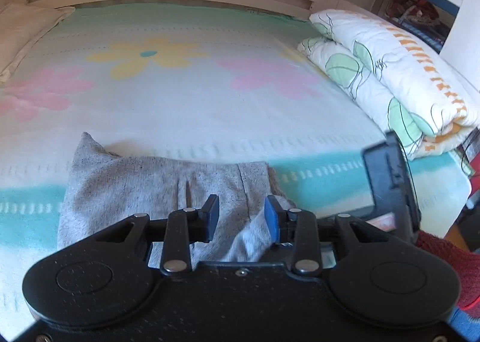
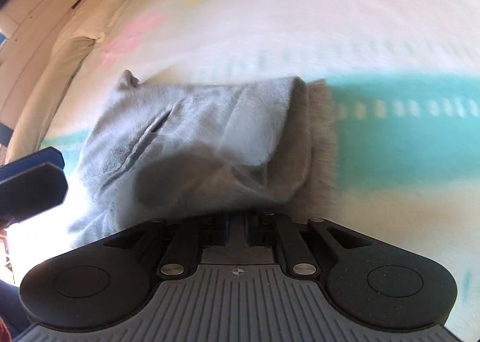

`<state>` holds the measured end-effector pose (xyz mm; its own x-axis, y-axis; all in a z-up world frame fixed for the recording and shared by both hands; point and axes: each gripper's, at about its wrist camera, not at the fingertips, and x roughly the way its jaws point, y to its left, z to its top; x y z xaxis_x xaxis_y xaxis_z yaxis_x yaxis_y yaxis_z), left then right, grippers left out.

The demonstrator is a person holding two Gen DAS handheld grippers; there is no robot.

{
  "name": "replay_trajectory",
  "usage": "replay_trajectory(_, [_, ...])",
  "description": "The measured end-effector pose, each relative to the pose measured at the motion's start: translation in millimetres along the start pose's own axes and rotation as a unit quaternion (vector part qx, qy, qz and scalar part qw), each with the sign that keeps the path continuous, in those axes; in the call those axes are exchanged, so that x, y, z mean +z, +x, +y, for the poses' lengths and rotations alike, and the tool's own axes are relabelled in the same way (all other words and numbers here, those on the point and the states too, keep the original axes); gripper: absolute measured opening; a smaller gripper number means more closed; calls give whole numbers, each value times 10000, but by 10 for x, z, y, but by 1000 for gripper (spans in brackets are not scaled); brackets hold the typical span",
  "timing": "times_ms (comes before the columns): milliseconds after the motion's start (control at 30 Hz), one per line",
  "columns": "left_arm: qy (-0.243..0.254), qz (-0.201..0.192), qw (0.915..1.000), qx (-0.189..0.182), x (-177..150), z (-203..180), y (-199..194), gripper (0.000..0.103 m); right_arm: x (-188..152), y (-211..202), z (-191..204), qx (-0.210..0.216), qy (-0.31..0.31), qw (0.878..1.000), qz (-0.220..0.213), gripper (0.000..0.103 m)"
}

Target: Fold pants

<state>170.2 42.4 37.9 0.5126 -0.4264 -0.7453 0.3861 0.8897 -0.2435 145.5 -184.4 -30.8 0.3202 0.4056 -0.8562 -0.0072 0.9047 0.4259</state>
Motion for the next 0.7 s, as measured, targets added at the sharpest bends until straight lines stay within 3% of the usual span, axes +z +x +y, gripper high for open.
replay_trajectory(200, [-649, 29, 9958, 647, 208, 539, -61, 44, 10, -237, -201, -331, 75, 9994, -105, 10])
replay_trajectory(333, [-1030, 196, 9889, 1054, 125, 960, 1, 43, 34, -425, -381, -530, 378, 9956, -677, 16])
replay_trajectory(467, [-1355, 390, 9852, 975, -101, 1157, 12, 42, 60, -558, -401, -217, 449, 9935, -1024, 16])
replay_trajectory(600, [-1125, 543, 9878, 927, -266, 1083, -17, 43, 87, -537, -127, 192, 26, 9930, -1163, 16])
replay_trajectory(700, [-1006, 493, 9897, 894, -279, 1026, -50, 43, 131, -514, 64, 423, -172, 9936, -1036, 18])
